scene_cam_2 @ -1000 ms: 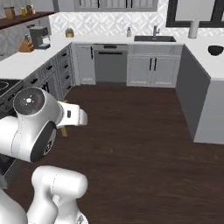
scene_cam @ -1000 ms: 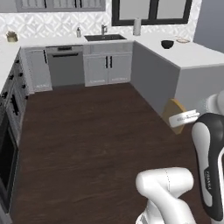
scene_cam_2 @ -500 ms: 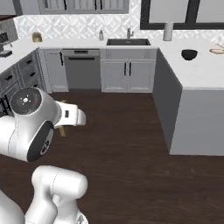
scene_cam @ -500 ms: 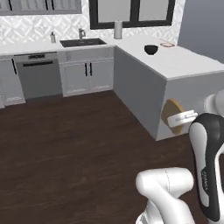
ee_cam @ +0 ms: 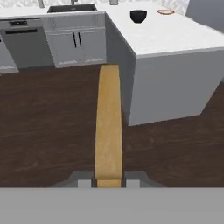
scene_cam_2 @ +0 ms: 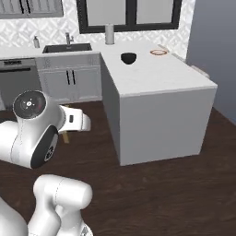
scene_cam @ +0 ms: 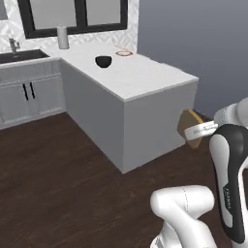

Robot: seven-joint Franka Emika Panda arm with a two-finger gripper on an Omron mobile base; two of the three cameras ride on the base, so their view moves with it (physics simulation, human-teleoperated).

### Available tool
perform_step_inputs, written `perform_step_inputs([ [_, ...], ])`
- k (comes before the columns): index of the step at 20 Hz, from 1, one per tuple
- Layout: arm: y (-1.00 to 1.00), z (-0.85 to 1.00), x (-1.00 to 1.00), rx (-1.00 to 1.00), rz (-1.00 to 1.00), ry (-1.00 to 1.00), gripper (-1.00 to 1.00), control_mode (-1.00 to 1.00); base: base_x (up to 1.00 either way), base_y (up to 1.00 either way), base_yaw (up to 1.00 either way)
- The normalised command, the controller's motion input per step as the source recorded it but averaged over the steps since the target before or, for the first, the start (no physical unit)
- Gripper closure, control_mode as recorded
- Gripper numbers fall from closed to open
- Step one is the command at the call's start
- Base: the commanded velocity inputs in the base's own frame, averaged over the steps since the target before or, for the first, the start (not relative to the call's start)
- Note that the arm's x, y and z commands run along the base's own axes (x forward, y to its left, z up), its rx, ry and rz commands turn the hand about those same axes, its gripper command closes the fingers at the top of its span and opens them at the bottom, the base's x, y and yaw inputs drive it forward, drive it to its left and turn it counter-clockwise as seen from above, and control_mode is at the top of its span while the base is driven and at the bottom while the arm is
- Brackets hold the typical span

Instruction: Start the toaster. Once the lever pops up, take the bread to the plate on the dining counter.

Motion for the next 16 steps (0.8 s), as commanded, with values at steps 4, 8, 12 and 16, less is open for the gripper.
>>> perform_step_inputs([
  [4, 0.0, 0.0, 0.0, 0.0, 0.0, 0.0, 1.0, 1.0, 0.51, -1.0, -0.49],
  [8, 0.0, 0.0, 0.0, 0.0, 0.0, 0.0, 1.0, 1.0, 0.54, -1.0, -0.44],
  [12, 0.0, 0.0, 0.0, 0.0, 0.0, 0.0, 1.0, 1.0, 0.8, -0.97, -0.39],
  [16, 0.0, 0.0, 0.0, 0.0, 0.0, 0.0, 1.0, 1.0, 1.0, -0.85, -0.29],
])
